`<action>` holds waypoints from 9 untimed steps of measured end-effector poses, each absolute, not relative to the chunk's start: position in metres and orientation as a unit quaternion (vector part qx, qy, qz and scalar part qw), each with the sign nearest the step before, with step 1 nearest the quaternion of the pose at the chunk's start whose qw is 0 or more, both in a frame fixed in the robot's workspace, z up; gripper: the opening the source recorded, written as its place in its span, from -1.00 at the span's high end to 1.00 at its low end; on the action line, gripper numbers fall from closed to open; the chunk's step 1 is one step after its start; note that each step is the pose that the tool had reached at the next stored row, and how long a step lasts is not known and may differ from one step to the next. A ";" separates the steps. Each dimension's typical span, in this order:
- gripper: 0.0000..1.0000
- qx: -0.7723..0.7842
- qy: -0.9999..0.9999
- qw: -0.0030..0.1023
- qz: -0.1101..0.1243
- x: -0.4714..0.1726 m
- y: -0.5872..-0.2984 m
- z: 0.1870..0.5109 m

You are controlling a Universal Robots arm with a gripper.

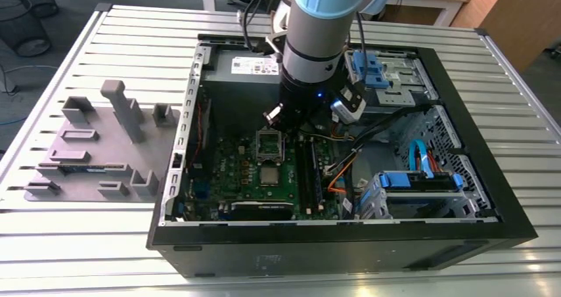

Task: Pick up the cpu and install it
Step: 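Close the cpu cover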

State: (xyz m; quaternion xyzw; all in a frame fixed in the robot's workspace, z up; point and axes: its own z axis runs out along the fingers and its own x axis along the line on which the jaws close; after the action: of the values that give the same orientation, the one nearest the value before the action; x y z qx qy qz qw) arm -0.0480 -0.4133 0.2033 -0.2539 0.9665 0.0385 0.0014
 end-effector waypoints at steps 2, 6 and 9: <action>0.79 -0.257 0.966 0.002 0.038 -0.049 -0.413 0.203; 0.79 -0.263 0.964 0.004 0.038 -0.051 -0.416 0.203; 0.79 -0.266 0.963 0.006 0.037 -0.052 -0.418 0.204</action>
State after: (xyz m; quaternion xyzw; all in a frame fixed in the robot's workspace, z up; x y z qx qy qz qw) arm -0.0520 -0.4176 0.2036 -0.2660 0.9632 0.0372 0.0064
